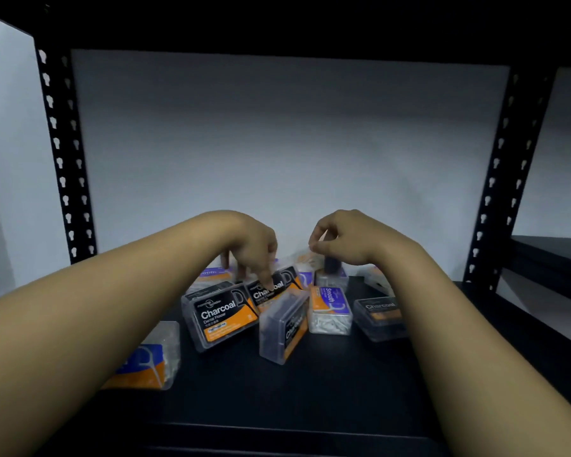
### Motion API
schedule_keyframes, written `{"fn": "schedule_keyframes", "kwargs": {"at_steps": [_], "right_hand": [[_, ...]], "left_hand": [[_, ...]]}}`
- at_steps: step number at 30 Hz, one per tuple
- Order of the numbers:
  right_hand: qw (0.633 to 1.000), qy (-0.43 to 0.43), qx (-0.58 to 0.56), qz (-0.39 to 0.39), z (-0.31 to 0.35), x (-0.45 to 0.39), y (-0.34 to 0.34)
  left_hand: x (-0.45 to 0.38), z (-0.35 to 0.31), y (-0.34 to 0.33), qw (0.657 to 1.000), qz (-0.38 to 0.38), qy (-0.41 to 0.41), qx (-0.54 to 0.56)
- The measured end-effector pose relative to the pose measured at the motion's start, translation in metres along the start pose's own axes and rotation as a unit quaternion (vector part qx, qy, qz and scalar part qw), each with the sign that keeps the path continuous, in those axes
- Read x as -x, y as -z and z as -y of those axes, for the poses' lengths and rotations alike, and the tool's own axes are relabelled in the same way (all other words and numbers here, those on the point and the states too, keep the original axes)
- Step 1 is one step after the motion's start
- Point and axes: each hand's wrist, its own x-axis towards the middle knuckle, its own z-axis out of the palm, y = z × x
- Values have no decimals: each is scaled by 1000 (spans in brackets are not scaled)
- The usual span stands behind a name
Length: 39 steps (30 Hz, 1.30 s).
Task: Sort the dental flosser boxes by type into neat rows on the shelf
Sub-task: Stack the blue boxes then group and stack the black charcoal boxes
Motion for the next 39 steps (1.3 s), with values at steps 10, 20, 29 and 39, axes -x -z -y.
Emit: {"fn": "schedule_keyframes", "kwargs": {"at_steps": [10,20,29,39], "right_hand": [[997,-61,7,-54,-31,2,-7],[988,-130,13,-84,-73,18,23],[970,-227,84,-22,-108,17,7],[958,-260,116,39,-127,7,-10]], "left_hand": [[-6,-1,15,997,-12,76,-1],[-77,-21,11,987,-139,-18,73],[-116,-33,0,981,-175,-76,-27],[-109,-53,-4,950,-228,-68,-202]]}}
